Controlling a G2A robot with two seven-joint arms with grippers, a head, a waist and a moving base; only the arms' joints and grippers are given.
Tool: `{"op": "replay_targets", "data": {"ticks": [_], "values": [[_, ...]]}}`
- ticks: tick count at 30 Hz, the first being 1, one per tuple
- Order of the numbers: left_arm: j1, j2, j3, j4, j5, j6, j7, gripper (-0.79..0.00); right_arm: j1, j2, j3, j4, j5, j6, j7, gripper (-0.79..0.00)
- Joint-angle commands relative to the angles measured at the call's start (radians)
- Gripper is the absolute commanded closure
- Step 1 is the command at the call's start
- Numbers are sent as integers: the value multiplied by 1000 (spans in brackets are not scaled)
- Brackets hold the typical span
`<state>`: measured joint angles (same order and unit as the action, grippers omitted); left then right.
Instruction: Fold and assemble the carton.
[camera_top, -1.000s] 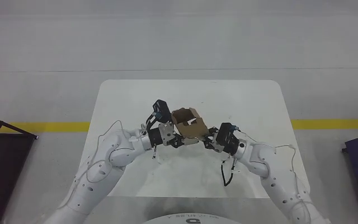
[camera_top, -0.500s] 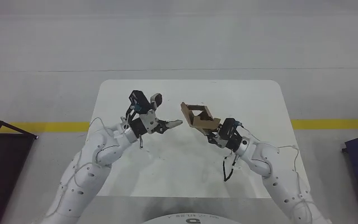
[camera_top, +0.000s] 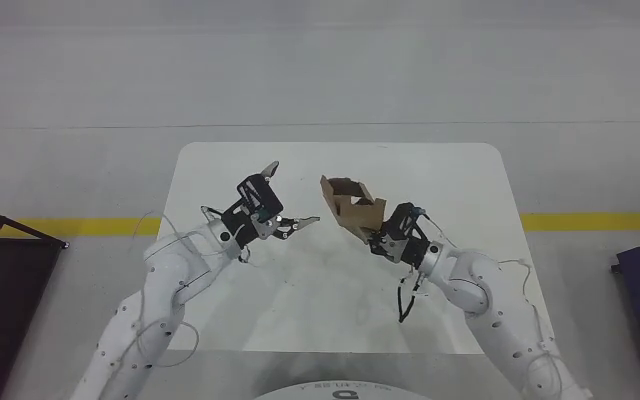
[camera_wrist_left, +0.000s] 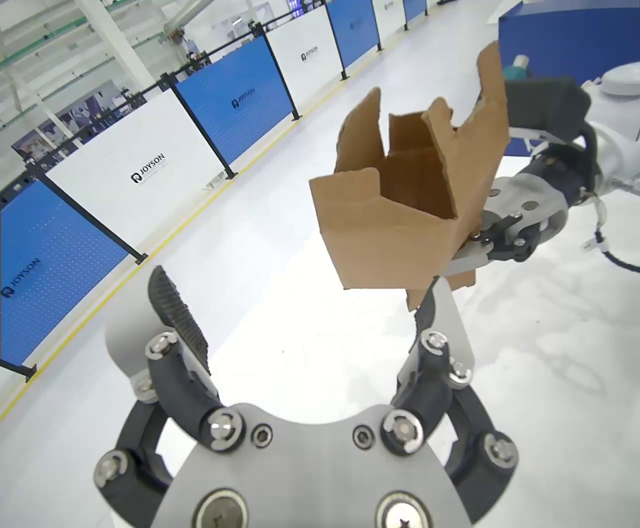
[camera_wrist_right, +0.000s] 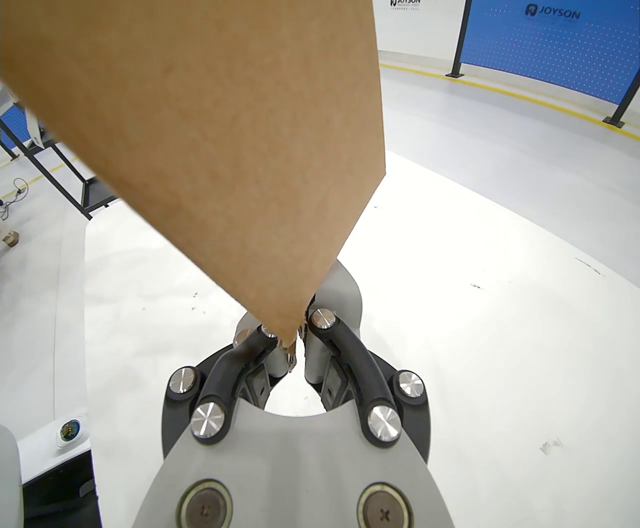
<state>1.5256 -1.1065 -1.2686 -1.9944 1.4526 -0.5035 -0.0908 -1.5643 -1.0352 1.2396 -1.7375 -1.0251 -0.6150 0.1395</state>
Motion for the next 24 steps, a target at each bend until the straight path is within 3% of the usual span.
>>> {"op": "replay_targets", "data": {"ticks": [1,5,13,18,24], "values": [[0,0,0,0,0,0,0,-785,0,0,0,0,0,0,0,0],[-10,2,14,-14,39,-37,-19,-785,2,-1,-4,-5,31,18,45,0],[-39,13,46,-66,112,-190,-57,-785,31,-3,-31,-91,80,147,334,0],[-48,15,71,-95,149,-215,-100,-785,70,-7,-60,-105,121,207,477,0],[-65,13,97,-92,126,-223,-134,-785,114,-13,-94,-103,127,229,533,0]]}}
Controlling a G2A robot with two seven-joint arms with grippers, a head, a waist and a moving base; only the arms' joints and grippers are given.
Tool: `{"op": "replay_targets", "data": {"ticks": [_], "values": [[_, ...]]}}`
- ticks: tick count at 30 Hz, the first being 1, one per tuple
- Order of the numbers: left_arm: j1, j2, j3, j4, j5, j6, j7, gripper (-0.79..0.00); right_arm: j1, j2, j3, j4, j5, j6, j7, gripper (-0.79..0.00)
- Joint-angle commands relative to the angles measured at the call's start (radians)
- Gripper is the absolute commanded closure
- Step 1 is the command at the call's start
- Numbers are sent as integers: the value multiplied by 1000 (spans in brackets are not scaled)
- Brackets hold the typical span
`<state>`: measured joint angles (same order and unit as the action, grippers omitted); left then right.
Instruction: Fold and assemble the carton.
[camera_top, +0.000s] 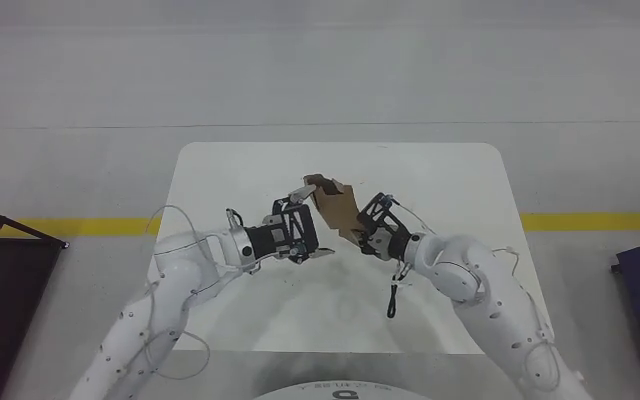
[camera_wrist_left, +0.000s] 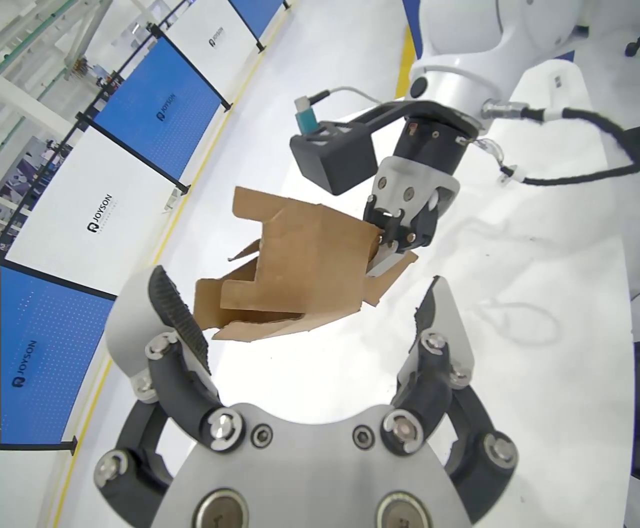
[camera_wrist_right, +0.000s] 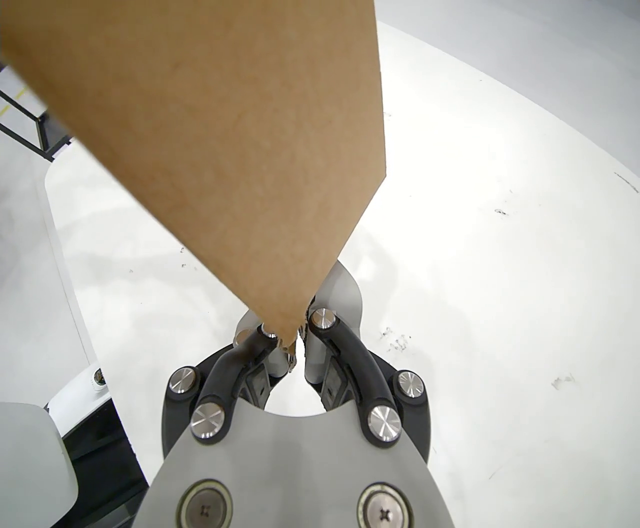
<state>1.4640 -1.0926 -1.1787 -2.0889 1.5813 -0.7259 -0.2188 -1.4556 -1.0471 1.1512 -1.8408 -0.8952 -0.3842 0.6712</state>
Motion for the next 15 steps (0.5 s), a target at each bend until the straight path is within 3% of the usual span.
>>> {"op": "replay_targets", "data": {"ticks": [1,14,15], "values": [[-6,-1,14,7,-8,-2,-11,-785,9,-1,-10,2,-4,0,2,0],[-44,-5,49,73,-52,11,-97,-785,25,-4,-36,13,-18,-13,-6,0],[-47,-5,51,76,-55,10,-105,-748,26,-4,-38,13,-22,-14,-5,0]]}}
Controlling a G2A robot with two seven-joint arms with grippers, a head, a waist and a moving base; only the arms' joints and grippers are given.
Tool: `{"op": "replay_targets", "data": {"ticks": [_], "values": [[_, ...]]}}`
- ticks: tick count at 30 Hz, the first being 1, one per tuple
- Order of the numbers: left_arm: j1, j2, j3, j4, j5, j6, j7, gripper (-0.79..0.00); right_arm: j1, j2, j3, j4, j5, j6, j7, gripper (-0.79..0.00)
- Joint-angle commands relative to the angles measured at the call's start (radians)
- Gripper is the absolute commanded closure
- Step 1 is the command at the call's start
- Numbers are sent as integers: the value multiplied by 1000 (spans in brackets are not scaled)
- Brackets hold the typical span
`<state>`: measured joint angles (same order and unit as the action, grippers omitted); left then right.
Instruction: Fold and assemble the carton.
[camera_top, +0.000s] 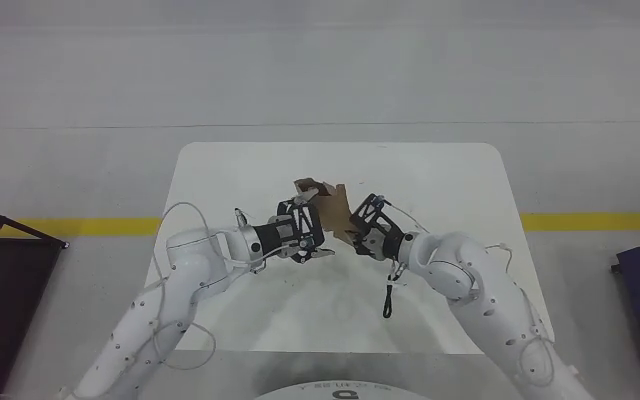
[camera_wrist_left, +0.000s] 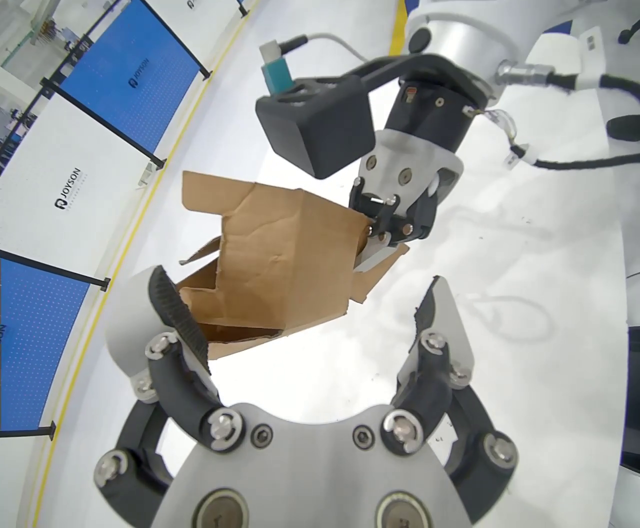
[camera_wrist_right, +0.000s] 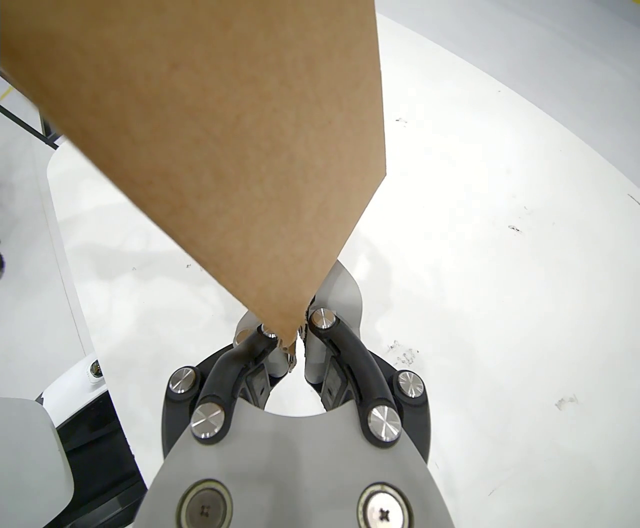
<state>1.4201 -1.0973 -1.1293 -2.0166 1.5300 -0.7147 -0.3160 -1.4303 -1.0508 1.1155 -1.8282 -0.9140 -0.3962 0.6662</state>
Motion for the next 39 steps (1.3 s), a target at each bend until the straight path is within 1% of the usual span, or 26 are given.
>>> {"op": "replay_targets", "data": {"ticks": [1,3,7,9,11,12,14,16,17,18,20,23,28,30,31,34,35,36,37,38,39], "values": [[-5,0,3,8,-10,-4,-12,-748,2,0,-4,0,-5,-3,-1,0],[-11,0,5,13,-17,-8,-20,-739,3,0,-6,-1,-7,-9,-3,0],[-20,0,17,20,-25,-19,-39,-634,5,0,-8,1,-9,-10,-7,0],[-25,0,24,23,-30,-19,-48,-428,7,-1,-11,3,-6,-8,-16,0],[-30,-1,31,26,-37,-18,-56,-413,8,-2,-13,9,3,-7,-28,0],[-33,-2,34,28,-40,-16,-62,-382,10,-3,-15,13,7,-6,-34,0],[-40,-3,41,31,-47,-11,-71,-379,11,-4,-17,24,26,-6,-47,0],[-47,-3,47,36,-50,-7,-83,-336,15,-6,-18,34,53,-15,-56,0],[-50,-4,49,38,-53,-6,-88,-336,16,-6,-17,40,72,-22,-58,0],[-53,-4,51,40,-57,-4,-91,-308,19,-6,-14,47,85,-25,-57,0],[-57,-5,53,46,-64,5,-105,-299,21,-6,-8,55,109,-27,-63,0],[-63,-5,53,52,-80,15,-120,-314,19,-6,4,70,156,-27,-75,0],[-68,-6,49,53,-101,37,-147,-283,12,-5,25,98,224,-30,-100,0],[-70,-5,48,51,-106,42,-152,-296,9,-5,29,108,242,-34,-104,0],[-70,-5,48,49,-109,46,-153,-336,10,-5,31,111,243,-36,-102,0],[-69,-6,47,42,-106,64,-150,-360,8,-4,31,120,249,-34,-96,0],[-68,-6,48,38,-105,69,-147,-403,9,-4,29,122,251,-32,-90,0],[-67,-5,48,35,-101,75,-143,-539,11,-4,29,124,253,-29,-85,0],[-66,-5,48,32,-97,79,-142,-606,13,-4,27,125,252,-28,-75,0],[-64,-5,49,29,-93,82,-138,-634,16,-4,26,125,253,-26,-70,0],[-63,-5,48,26,-88,86,-133,-696,17,-4,24,125,252,-26,-65,0]]}}
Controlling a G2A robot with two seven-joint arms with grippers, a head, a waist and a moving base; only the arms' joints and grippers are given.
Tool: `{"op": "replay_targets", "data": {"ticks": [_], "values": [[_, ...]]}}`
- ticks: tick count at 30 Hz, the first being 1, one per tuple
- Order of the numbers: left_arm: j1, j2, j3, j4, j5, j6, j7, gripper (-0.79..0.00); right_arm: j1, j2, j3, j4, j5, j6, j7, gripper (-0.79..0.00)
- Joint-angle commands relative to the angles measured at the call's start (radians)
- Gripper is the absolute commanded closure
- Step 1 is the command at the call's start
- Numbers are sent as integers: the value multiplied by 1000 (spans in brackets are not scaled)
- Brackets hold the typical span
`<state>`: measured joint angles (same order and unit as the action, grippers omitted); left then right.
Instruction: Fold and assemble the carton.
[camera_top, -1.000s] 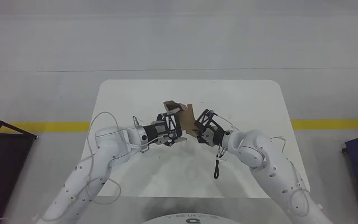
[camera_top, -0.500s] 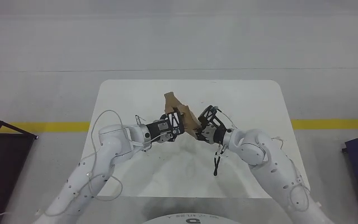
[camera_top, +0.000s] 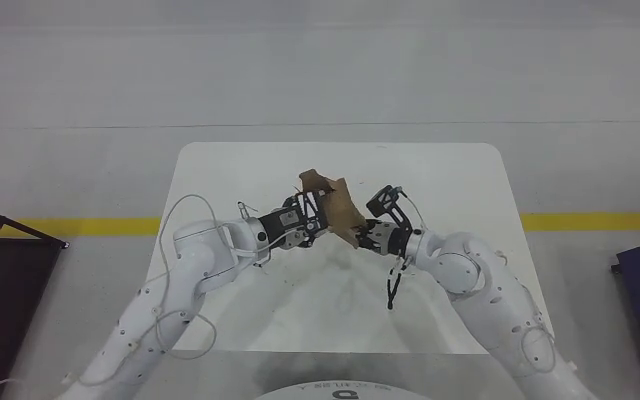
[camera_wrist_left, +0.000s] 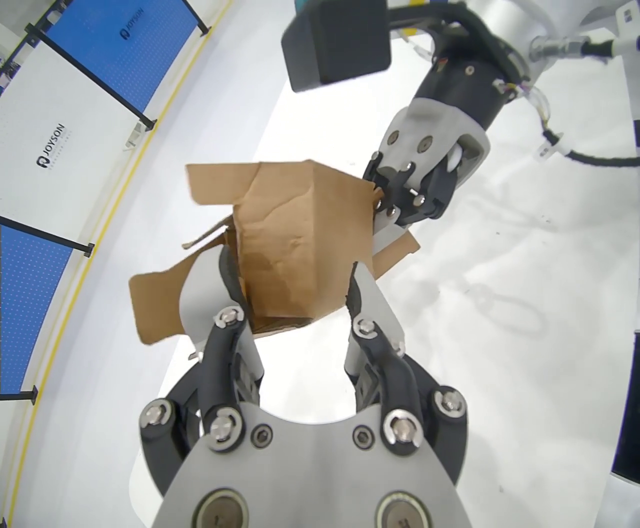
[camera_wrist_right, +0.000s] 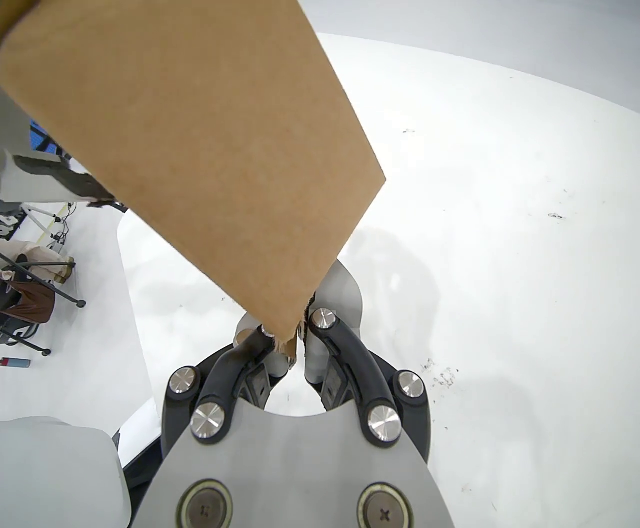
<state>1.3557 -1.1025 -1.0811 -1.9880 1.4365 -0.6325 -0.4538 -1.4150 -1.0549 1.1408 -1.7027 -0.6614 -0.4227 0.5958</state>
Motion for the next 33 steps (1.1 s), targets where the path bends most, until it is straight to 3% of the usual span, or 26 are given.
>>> {"op": "replay_targets", "data": {"ticks": [1,3,9,10,13,25,33], "values": [[3,1,0,-4,9,8,8,-720,4,0,-3,0,-1,1,9,0],[7,1,-2,-10,20,21,18,-754,8,0,-8,-3,-10,1,21,0],[19,3,-5,-39,53,37,69,-751,19,-1,-24,-6,-23,5,45,0],[20,4,-2,-45,61,28,79,-727,21,-1,-27,-6,-22,7,47,0],[16,6,13,-49,92,-11,84,-505,28,-2,-34,-5,-22,10,56,0],[-21,2,41,10,65,-40,31,-437,39,0,-48,-23,-52,14,88,0],[-53,-5,62,45,5,-44,2,-182,42,0,-49,-29,-58,24,75,0]]}}
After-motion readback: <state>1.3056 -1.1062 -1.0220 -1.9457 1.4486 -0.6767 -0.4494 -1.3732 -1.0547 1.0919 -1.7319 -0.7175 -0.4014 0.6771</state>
